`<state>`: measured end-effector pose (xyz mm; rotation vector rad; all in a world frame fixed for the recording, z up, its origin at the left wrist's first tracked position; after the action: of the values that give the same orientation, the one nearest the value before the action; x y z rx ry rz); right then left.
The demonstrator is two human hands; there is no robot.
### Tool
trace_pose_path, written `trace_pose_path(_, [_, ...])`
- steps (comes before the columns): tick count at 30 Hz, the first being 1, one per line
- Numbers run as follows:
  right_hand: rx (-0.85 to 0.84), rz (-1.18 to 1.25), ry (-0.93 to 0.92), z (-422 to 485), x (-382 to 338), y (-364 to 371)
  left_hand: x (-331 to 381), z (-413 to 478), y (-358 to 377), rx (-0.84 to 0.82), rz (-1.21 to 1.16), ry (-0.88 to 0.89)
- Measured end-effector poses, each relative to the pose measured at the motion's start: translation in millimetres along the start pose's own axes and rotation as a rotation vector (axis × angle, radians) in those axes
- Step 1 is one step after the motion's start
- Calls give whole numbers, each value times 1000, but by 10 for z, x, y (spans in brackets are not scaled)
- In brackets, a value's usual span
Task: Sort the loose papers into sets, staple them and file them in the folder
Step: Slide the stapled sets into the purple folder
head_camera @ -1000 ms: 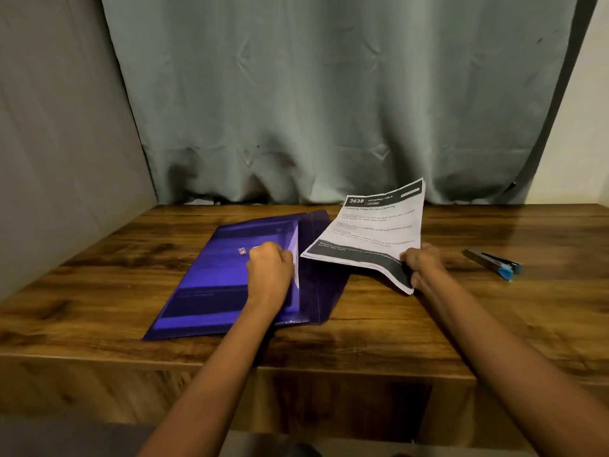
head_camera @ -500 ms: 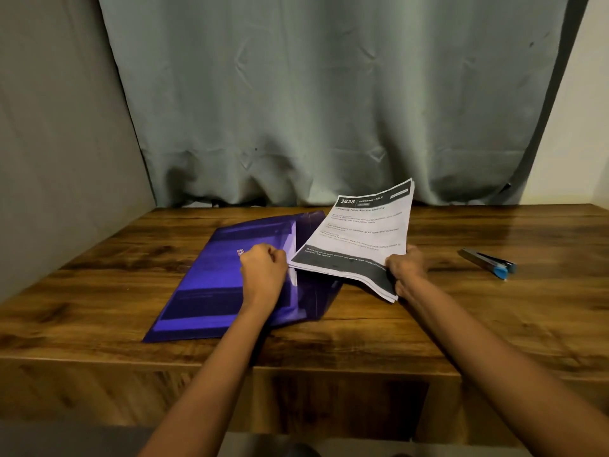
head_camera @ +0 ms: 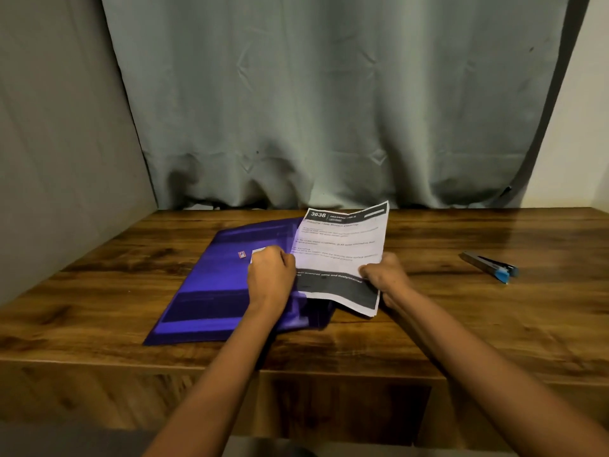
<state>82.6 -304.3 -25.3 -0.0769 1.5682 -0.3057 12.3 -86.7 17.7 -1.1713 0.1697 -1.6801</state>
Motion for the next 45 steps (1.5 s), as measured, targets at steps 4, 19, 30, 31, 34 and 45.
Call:
trace_pose_path(4, [-52, -31, 16, -93, -143, -22, 31, -1, -6, -2, 52, 17])
trace_pose_path(19, [-260, -120, 129, -396, -305, 82, 79, 6, 11, -36, 132, 38])
trace_pose_path(30, [-155, -185, -47, -319, -400, 724, 102, -45, 32, -46, 194, 70])
trace_pose_path(31, [-131, -189, -39, -325, -406, 758, 108, -41, 35, -44, 185, 69])
trace_pose_path(34, [-136, -109, 21, -359, -461, 864, 129, -25, 33, -39, 158, 72])
trace_pose_path(45, [-306, 119, 155, -217, -423, 879, 135, -35, -52, -10, 139, 77])
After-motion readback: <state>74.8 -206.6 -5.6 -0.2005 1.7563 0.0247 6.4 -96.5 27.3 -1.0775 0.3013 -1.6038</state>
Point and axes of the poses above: each hand's wrist, its own z-axis towards the middle knuckle, its own y-axis out of the palm, x = y × z, the point moved 6 cm from there along z, towards the middle knuckle, and after that the axes turned 1 degree about y, right-handed, at the moved point
